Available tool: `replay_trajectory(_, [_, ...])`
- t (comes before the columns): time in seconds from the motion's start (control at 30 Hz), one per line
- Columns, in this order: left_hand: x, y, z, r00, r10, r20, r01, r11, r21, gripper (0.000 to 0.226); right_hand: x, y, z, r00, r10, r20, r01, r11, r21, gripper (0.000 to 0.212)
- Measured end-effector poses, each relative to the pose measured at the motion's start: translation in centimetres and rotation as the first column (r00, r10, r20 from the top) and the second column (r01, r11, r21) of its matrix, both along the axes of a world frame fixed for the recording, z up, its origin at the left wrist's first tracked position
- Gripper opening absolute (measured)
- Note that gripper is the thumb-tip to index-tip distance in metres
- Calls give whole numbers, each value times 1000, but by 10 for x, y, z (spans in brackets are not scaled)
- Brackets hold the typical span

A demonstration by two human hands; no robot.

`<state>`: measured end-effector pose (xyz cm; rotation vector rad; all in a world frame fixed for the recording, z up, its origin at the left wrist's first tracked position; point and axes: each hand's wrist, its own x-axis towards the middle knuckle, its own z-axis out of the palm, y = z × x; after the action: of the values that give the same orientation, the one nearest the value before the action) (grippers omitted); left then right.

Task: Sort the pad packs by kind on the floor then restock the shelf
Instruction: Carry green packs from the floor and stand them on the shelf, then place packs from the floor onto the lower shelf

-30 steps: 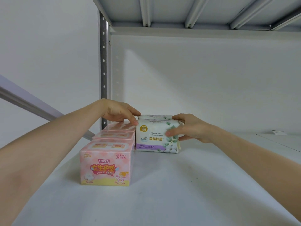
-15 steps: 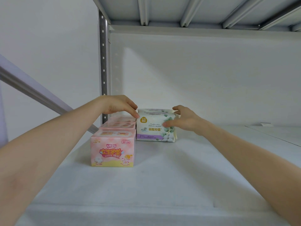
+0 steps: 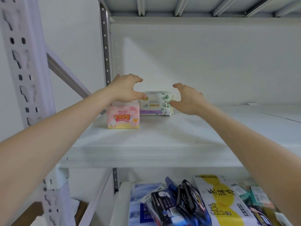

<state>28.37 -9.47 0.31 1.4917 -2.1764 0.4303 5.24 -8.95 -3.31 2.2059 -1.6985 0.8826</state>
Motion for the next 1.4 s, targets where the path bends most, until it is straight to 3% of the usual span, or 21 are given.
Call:
replay_trajectory(0.3, [-40,82,-51,982,86,168,-60,986,-154,67,-30,83,-33,988,-66,-138,51,993,-106,62])
replay_trajectory(0.63, [-101,197,-117,973,190,129,-157,961,-226,64,-91,188,-80,969,-101,-224,57,978,-199,54])
replay_trajectory(1.03, [-186,337,-210,985,112,127,-66,944,-324,59,-172,337,-173,970,-150,-192,116,977,-181,59])
replay_trajectory(1.4, [-286,449,-358,996,52,74,-40,988,-150,65,-257,459,-311,961,-179,-209,186,982,14,67])
